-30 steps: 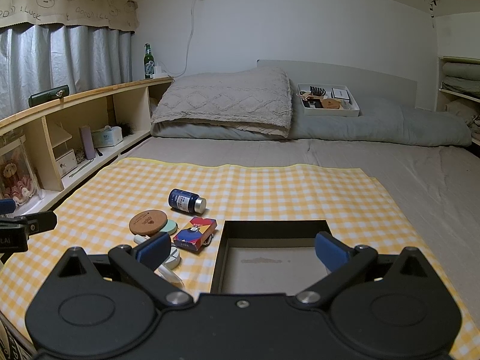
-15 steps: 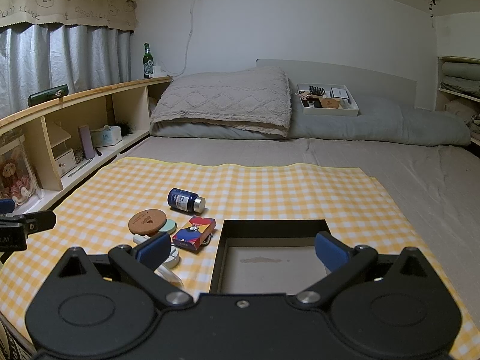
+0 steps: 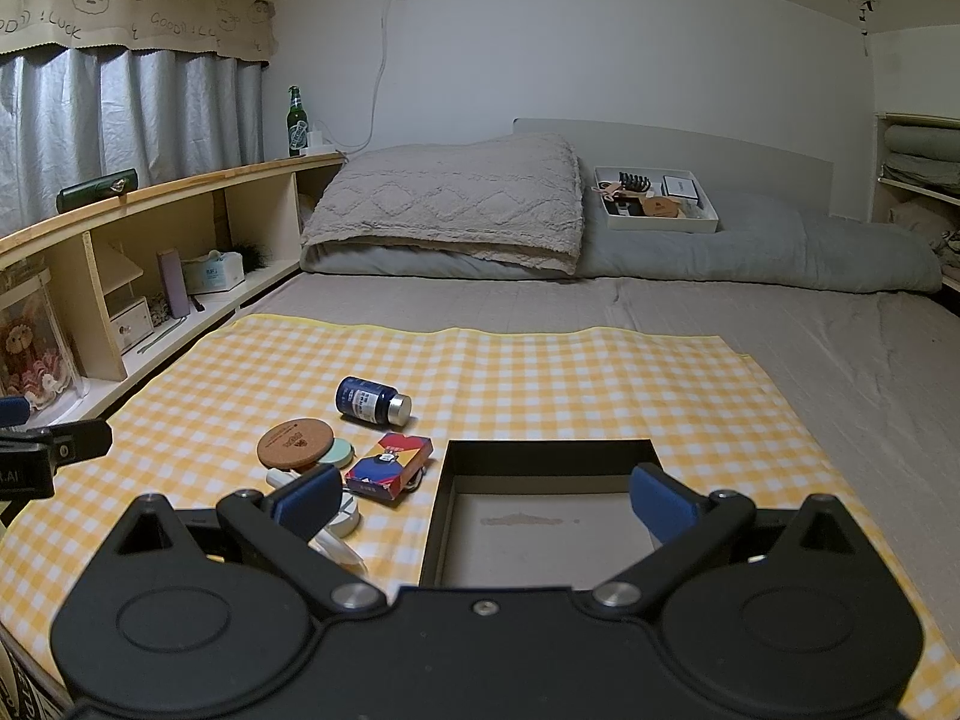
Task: Organize rigid objects
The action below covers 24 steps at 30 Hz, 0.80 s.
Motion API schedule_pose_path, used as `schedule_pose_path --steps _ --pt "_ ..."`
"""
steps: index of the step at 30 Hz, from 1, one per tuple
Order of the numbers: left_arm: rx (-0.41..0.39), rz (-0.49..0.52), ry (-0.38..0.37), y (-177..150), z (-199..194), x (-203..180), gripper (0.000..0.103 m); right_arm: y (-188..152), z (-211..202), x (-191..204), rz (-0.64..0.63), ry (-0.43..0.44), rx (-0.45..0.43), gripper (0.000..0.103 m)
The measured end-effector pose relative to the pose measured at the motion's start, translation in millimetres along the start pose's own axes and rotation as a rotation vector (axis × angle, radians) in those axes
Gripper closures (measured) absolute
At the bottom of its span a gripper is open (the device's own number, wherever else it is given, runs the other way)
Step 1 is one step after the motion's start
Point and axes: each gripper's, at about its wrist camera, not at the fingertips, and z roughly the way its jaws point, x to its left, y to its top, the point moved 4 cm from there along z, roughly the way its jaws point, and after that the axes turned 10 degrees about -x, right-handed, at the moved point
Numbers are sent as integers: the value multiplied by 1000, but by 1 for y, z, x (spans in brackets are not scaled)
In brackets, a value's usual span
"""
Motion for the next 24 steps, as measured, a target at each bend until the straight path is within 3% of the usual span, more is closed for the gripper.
schedule_pose_path --steps 13,24 --pt "-29 -4 -10 5 2 7 0 6 -4 -4 5 -17 -21 0" --pt "-89 112 -62 35 26 6 0 44 15 -43 -50 -85 -85 0"
